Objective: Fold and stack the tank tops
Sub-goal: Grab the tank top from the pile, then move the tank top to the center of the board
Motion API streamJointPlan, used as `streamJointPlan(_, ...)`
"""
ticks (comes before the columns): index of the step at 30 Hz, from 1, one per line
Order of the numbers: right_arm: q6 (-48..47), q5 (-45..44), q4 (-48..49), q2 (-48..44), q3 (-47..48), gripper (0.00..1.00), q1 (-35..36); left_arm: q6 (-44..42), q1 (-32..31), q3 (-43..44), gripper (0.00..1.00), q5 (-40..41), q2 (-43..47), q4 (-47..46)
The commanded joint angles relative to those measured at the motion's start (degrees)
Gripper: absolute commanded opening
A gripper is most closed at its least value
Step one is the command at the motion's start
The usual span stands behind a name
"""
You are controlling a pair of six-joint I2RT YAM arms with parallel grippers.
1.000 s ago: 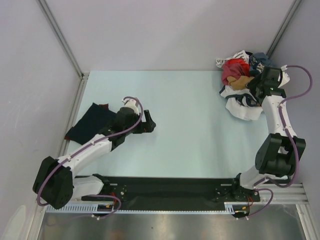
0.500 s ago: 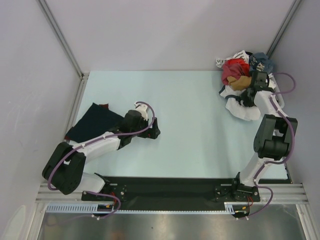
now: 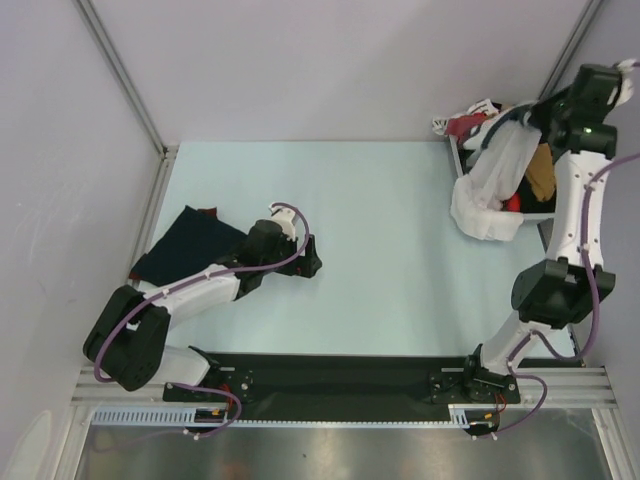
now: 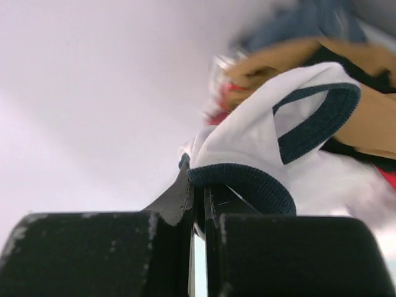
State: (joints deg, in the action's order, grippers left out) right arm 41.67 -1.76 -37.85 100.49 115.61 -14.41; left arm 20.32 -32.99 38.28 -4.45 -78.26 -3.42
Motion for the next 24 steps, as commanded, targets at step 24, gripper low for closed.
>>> streamJointPlan(24,7.1,42.9,35.0,-26.1,7.7,0.00,10.2,-1.5,-0.5,-2.7,1.00,1.4,6.7,-4.3)
